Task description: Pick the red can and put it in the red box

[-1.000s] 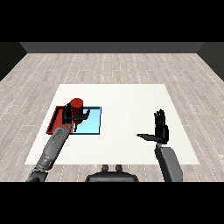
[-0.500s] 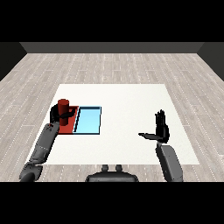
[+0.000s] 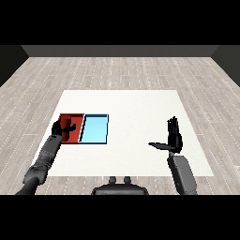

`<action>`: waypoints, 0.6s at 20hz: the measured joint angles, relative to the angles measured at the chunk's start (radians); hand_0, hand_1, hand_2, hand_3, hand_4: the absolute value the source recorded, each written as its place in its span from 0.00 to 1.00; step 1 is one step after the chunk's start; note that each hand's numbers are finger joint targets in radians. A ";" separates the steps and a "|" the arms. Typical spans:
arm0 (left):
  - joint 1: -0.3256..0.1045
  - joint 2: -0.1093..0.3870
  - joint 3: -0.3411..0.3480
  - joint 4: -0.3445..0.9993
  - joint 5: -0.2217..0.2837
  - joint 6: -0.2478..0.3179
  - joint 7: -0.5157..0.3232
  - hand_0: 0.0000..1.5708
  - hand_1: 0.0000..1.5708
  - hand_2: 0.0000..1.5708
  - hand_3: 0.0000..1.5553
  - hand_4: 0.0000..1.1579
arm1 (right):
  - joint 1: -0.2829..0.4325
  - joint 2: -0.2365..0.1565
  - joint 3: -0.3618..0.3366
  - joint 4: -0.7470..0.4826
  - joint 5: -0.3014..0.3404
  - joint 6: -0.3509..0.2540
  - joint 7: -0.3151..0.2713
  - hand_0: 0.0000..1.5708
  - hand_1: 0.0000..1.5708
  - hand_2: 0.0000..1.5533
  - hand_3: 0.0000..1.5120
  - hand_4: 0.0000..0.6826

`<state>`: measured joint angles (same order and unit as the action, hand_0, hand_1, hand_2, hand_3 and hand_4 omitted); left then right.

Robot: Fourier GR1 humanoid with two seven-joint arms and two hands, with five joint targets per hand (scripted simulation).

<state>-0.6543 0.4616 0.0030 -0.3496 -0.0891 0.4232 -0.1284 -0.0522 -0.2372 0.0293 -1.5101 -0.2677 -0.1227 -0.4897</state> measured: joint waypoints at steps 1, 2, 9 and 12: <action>-0.020 0.001 -0.002 0.039 -0.011 0.002 0.010 0.40 0.40 0.43 0.09 0.59 | -0.004 -0.001 -0.002 -0.005 -0.001 -0.001 0.005 0.00 0.00 0.00 0.00 0.00; -0.038 -0.001 -0.001 0.074 -0.018 0.008 0.025 0.54 0.54 0.51 0.00 0.61 | -0.001 -0.001 -0.005 -0.003 -0.001 0.002 -0.004 0.00 0.00 0.00 0.00 0.00; -0.078 -0.002 0.020 0.213 -0.025 -0.041 0.016 0.00 0.00 0.00 0.00 0.56 | 0.014 0.021 0.007 -0.017 0.014 0.006 -0.045 0.00 0.00 0.00 0.00 0.00; -0.088 0.009 -0.021 0.259 -0.072 -0.078 0.035 0.00 0.00 0.00 0.00 0.00 | 0.024 0.024 0.007 -0.009 0.013 0.021 -0.069 0.00 0.00 0.00 0.00 0.00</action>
<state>-0.7424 0.4706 -0.0175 -0.0904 -0.1610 0.3453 -0.0934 -0.0281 -0.2131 0.0364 -1.5194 -0.2550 -0.1013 -0.5588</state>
